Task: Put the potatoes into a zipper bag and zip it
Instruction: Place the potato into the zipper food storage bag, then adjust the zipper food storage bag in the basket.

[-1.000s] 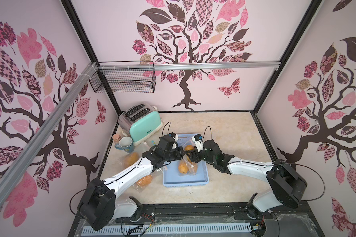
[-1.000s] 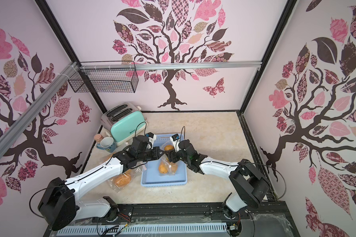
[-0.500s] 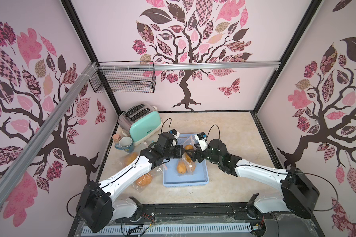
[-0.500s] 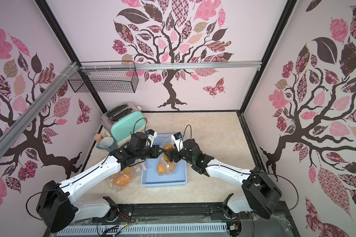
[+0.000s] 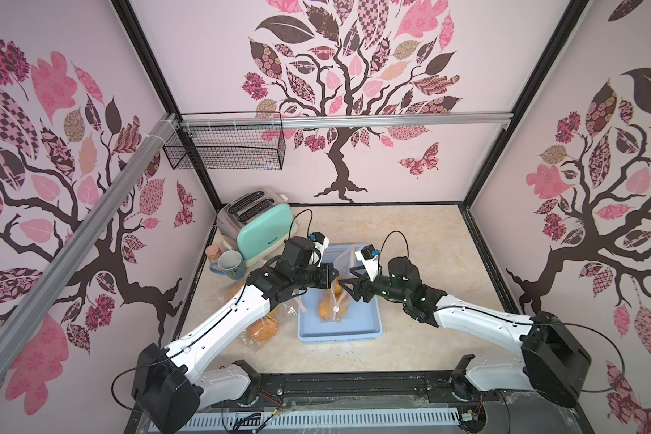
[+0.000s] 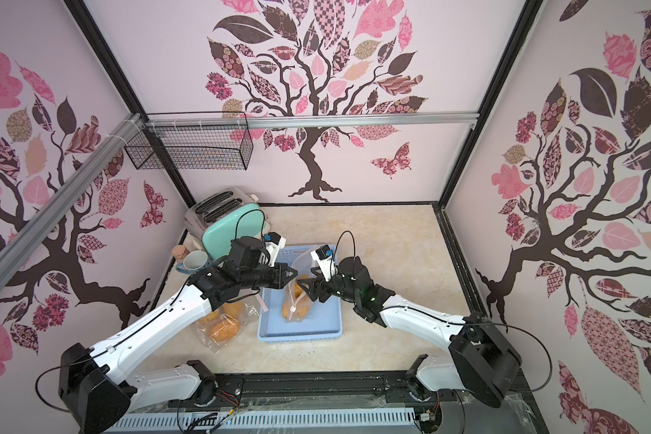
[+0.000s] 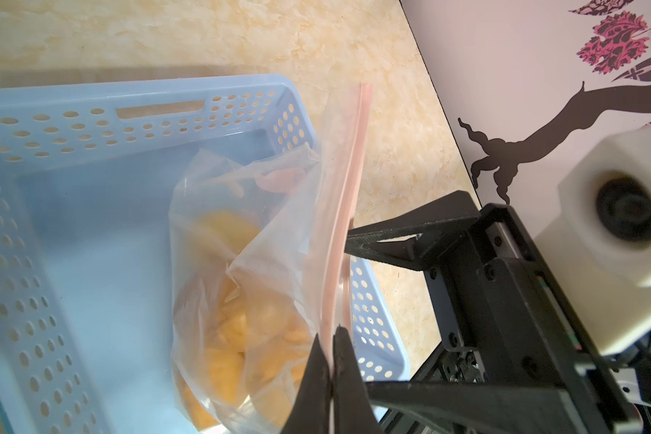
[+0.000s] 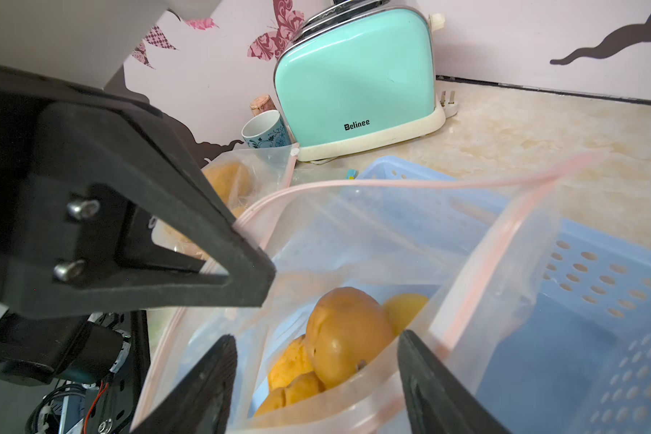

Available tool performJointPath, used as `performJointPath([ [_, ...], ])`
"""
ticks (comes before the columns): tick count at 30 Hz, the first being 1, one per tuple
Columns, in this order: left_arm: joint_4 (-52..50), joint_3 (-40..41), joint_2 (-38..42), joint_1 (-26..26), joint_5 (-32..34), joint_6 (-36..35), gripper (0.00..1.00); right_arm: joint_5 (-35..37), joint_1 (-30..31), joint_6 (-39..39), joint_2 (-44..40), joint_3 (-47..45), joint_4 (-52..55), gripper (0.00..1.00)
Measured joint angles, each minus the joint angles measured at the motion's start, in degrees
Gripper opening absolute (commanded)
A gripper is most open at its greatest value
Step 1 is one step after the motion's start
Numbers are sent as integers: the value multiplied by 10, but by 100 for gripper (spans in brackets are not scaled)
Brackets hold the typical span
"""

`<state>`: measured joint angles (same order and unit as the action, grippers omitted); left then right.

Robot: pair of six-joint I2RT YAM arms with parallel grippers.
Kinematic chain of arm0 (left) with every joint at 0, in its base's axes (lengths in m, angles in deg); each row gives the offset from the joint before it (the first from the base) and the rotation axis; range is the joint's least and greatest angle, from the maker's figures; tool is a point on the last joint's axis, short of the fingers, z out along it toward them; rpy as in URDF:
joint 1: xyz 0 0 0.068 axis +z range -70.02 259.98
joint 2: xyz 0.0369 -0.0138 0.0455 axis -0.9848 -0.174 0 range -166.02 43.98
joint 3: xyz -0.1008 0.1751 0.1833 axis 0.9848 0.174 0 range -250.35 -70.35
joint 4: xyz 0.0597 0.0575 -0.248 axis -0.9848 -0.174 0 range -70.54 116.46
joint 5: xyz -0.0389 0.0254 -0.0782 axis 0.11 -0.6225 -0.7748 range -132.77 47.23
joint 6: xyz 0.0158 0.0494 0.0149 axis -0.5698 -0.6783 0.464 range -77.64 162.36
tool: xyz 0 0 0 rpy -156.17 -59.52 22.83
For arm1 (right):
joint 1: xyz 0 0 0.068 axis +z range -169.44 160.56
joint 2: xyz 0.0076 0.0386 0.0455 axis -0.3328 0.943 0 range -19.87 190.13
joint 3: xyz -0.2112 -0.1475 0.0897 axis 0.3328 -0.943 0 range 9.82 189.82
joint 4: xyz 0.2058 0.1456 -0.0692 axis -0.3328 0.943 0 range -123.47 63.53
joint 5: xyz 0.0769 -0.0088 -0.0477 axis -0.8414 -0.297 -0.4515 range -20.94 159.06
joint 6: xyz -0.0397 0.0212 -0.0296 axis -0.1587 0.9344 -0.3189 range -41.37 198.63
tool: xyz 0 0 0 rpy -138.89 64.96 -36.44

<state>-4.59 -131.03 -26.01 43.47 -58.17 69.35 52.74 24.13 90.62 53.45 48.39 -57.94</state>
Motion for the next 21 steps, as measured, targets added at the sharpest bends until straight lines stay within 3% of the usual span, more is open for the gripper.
performJointPath([
  [6,-97,-45,13,0,2,-62,0,-5,0,-28,-117,-44,-27,72],
  [10,-156,-49,33,0,-6,-104,0,5,0,-97,-189,-76,-41,65],
  [14,-184,-39,65,0,-16,-128,0,75,1,-196,-211,-86,-31,65],
  [17,-193,-12,92,0,-24,-137,0,96,-1,-256,-211,-97,-26,72],
  [19,-197,5,101,0,-28,-138,0,83,-2,-302,-196,-91,4,81],
  [21,-199,16,108,-1,-27,-137,0,67,-2,-351,-162,-61,60,83],
])
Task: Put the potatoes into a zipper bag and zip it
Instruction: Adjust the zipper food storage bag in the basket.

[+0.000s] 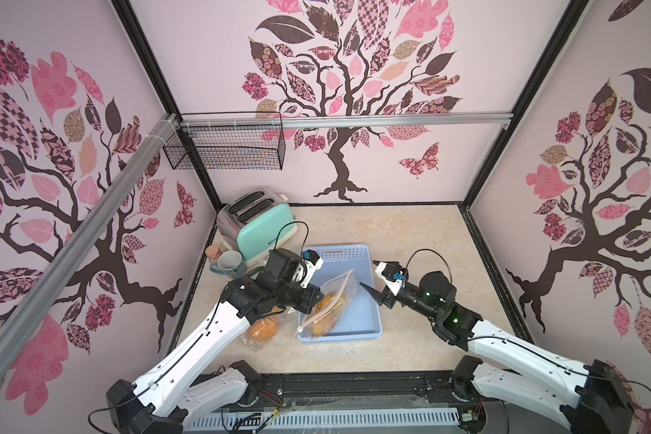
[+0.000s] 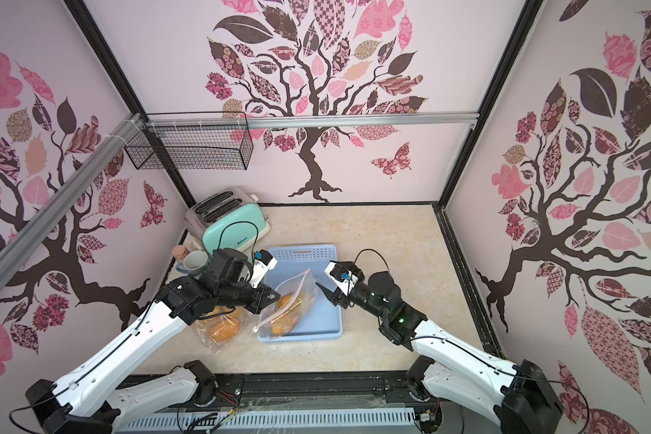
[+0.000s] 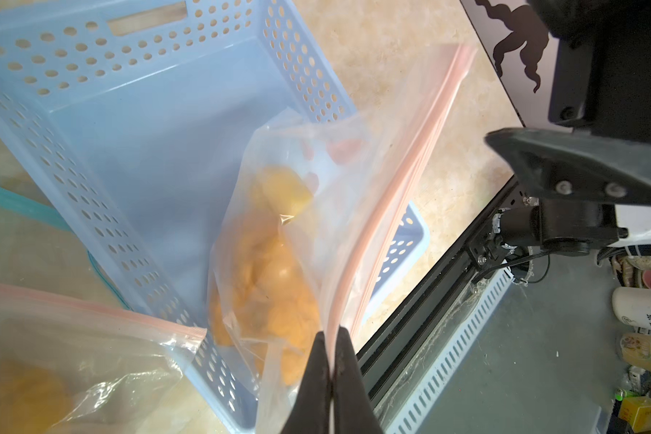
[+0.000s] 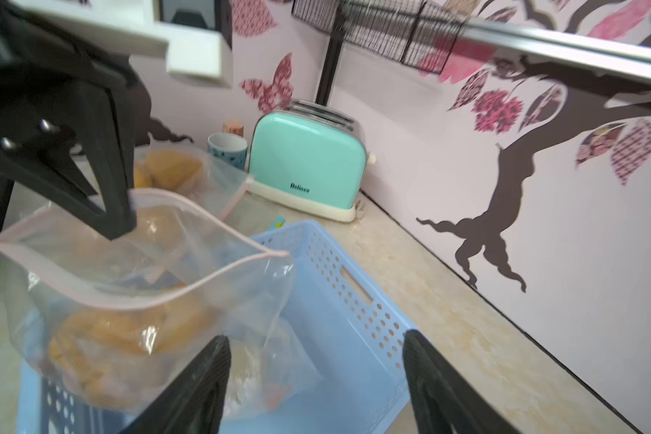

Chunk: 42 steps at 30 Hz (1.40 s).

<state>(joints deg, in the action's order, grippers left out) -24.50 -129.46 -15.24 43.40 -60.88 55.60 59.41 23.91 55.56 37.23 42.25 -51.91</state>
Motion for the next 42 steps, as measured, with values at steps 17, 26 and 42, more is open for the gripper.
performJointPath([
  [17,-3,4,0,-2,-12,-4,0,-160,-20,-188,165,150,101,83],
  [26,-2,4,-10,-2,-16,-11,0,-214,-39,-260,219,231,182,68],
  [42,-11,4,26,-2,55,-18,67,-256,-132,-73,205,148,69,0],
])
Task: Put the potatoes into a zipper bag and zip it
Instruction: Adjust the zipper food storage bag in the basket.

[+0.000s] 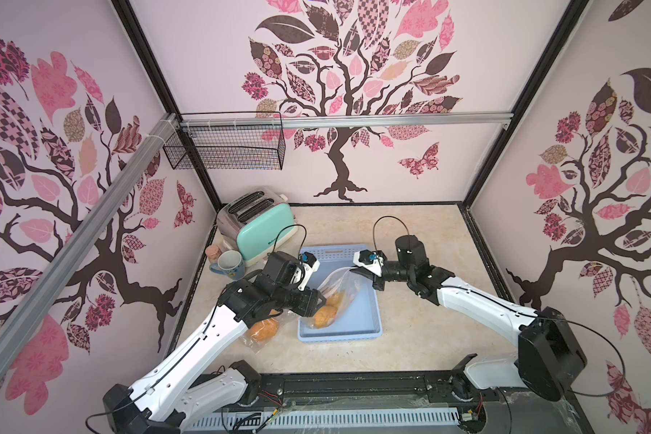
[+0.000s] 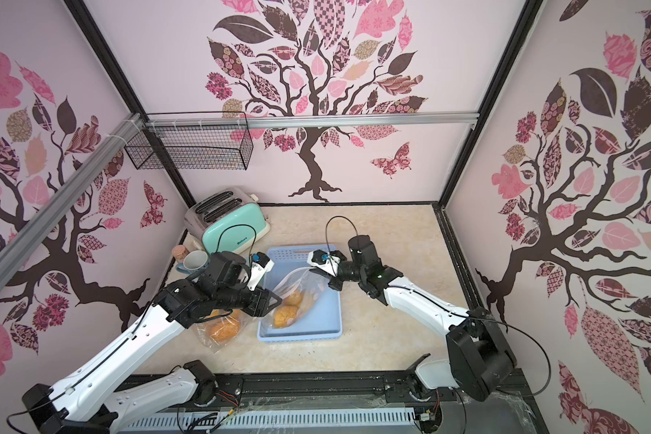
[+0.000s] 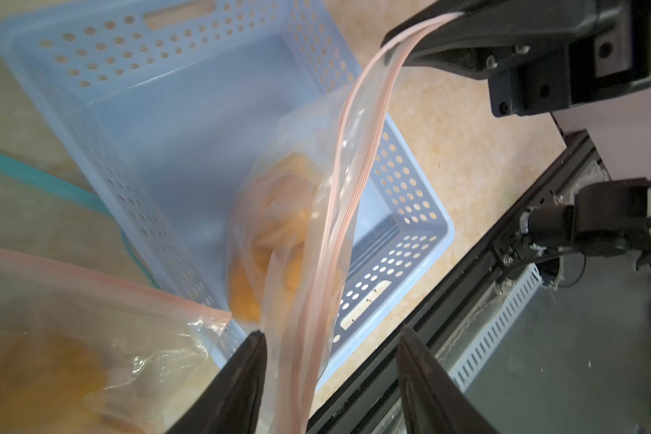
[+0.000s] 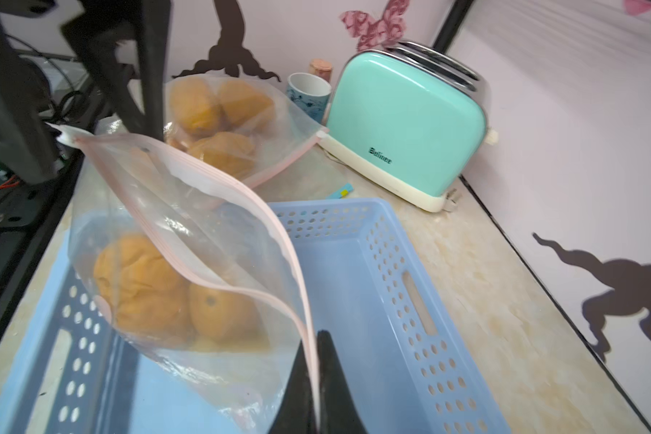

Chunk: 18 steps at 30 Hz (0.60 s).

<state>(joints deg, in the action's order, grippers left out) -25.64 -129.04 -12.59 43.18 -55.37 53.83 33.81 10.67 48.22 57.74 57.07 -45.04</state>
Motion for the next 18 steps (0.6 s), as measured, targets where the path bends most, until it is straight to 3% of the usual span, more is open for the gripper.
performJointPath([
  [5,38,28,59,0,25,-28,72,-10,-63,120,-15,-59,-92,0],
  [11,81,81,77,0,32,-73,73,-30,-70,178,-16,-87,-142,0],
  [18,116,104,91,0,157,-134,73,-43,-70,191,-21,-103,-172,0],
])
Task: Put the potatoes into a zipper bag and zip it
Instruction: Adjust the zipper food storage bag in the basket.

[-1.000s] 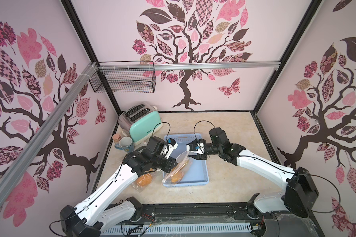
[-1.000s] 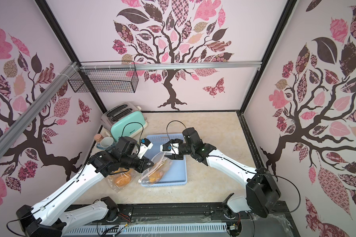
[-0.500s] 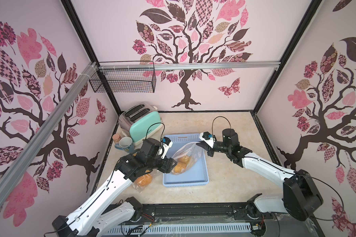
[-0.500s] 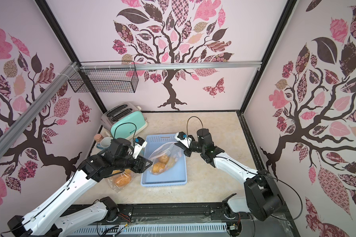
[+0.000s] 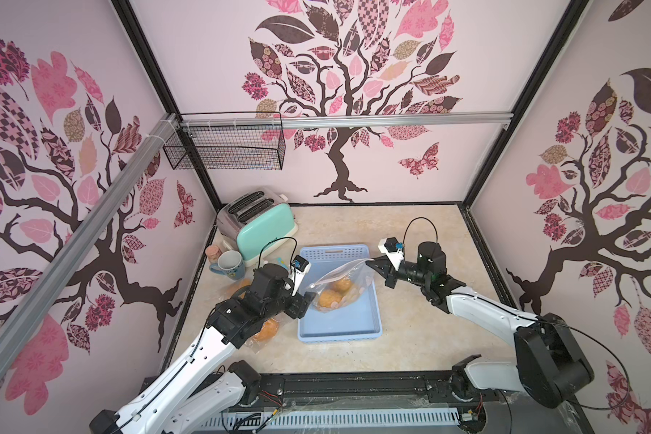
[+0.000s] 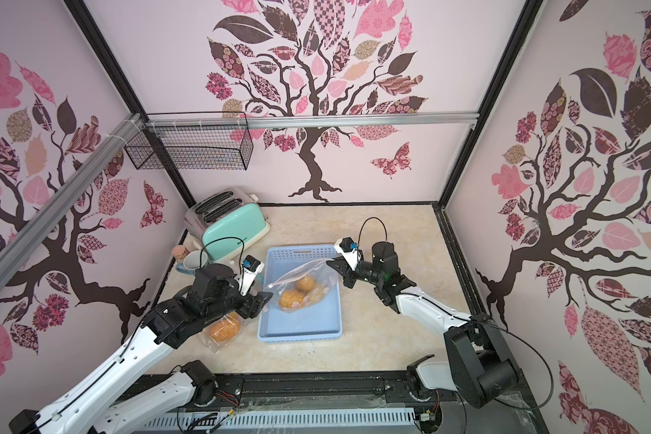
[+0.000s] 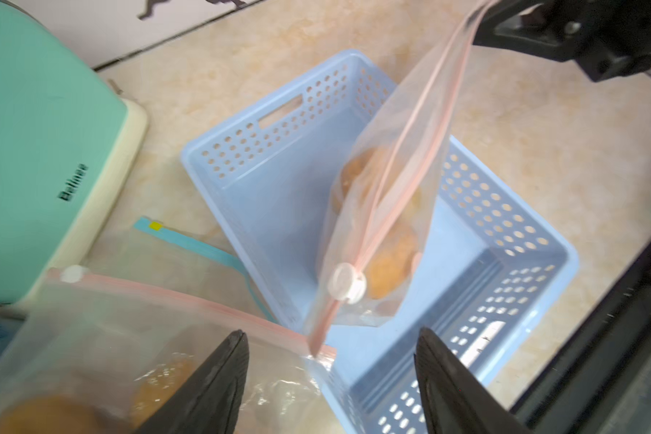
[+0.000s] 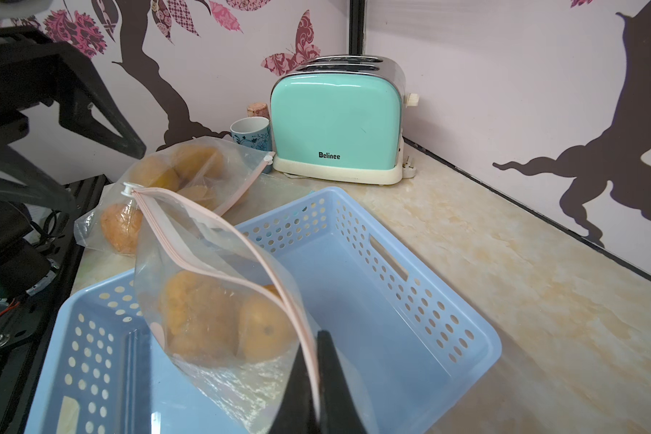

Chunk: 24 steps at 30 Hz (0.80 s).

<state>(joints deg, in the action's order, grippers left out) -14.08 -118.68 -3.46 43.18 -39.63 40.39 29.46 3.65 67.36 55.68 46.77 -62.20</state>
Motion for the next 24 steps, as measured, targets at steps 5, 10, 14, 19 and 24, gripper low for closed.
performJointPath([
  [5,24,37,28,0,-4,-56,69,-7,0,3,-7,-7,-8,0],
  [10,47,64,32,-2,-35,-78,50,-20,0,10,-8,-9,-15,0],
  [14,57,67,23,-3,-34,-88,41,-25,0,10,-9,-9,-15,0],
  [19,71,70,5,-4,-35,-86,26,-27,0,12,-10,-9,-15,0],
  [24,79,79,7,-4,-36,-78,4,-26,0,13,-10,-9,-15,0],
])
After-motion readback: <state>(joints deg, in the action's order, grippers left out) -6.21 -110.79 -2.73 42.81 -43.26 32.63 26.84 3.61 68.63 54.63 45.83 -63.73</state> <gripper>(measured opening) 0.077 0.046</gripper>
